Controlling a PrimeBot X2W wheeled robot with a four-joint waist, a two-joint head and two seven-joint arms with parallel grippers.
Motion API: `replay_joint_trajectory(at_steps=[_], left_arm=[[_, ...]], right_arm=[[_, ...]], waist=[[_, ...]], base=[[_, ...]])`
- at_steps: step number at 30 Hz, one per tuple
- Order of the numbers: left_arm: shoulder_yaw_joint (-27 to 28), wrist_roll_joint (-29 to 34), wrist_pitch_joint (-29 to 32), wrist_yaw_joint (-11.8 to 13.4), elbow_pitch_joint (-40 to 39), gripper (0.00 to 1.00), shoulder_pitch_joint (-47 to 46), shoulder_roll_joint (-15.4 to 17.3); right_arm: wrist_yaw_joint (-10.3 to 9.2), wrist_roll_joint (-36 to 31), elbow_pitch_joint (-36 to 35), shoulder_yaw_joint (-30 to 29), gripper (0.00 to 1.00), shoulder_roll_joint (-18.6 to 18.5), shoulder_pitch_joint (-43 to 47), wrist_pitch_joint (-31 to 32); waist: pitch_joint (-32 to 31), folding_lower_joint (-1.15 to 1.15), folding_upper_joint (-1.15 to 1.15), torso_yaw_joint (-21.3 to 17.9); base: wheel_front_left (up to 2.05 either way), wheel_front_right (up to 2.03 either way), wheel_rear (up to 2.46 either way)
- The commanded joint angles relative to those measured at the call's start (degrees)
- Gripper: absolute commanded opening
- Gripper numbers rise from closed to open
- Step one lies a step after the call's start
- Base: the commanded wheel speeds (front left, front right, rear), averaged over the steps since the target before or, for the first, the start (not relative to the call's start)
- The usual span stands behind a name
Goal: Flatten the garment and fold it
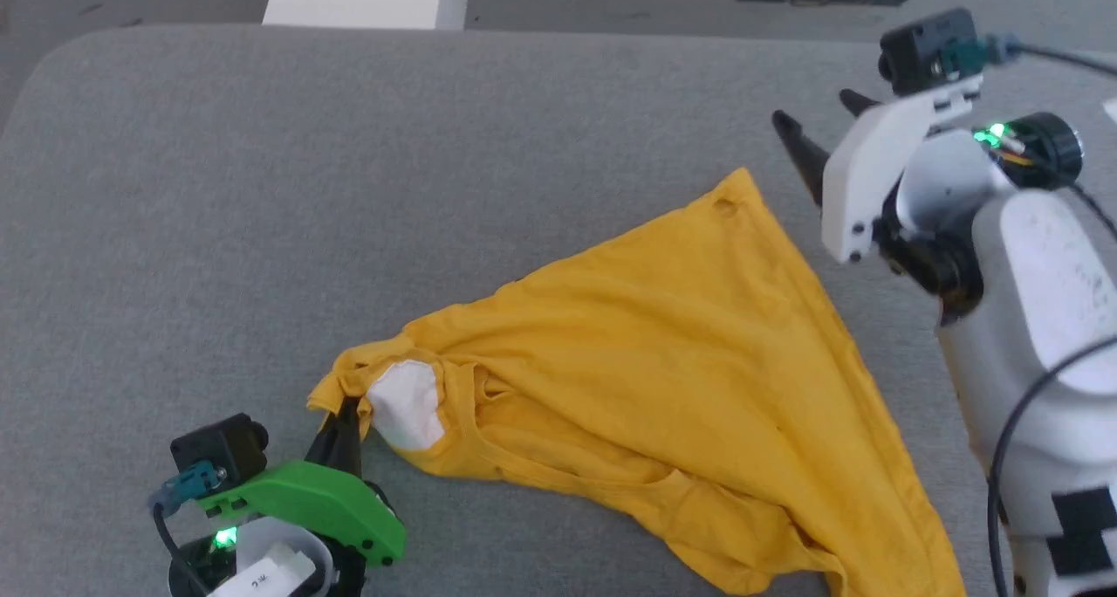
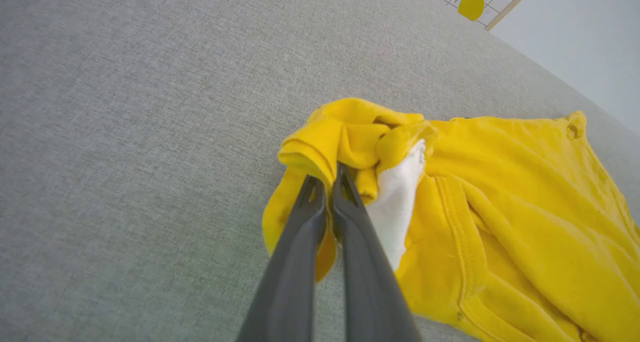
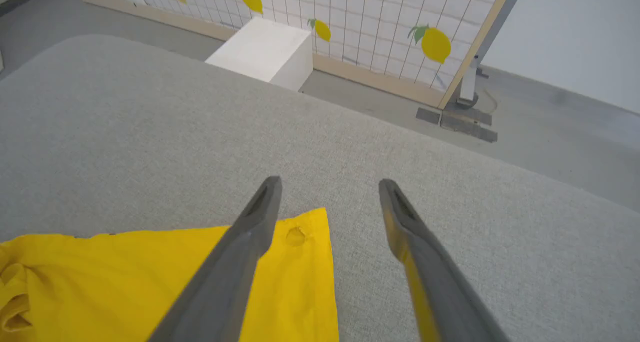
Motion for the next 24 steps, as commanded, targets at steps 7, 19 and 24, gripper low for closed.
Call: replay_joint_trajectory(at_steps=[7,19,24], left_arm=[[-0.96,0.49,-1.03,-1.06,0.62,0.00,-3.02,-1.28],[-1.99,-0.23,-2.36,-2.47,3.89,0.00,-5.51,-2.60],[-1.73,-0.21,-2.43,-2.56,5.03,0.00,-5.83,-2.02]], right_arm=[[-0.11,-5.16,12.53,5.82,1.00,-2.03,-10.22,18.44],[-0.11,-3.71,18.73,11.67,1.00,-3.32,-10.91,27.81],[-0.11,-1.50,17.76,10.33,0.00,-4.05,-10.16,25.16]], waist=[[8.96,0.00,0.00,8.16],[11.60,0.00,0.00,10.10],[9.00,0.00,0.00,8.61]], base=[[0.00,0.00,0.00],[0.00,0.00,0.00],[0.00,0.00,0.00]])
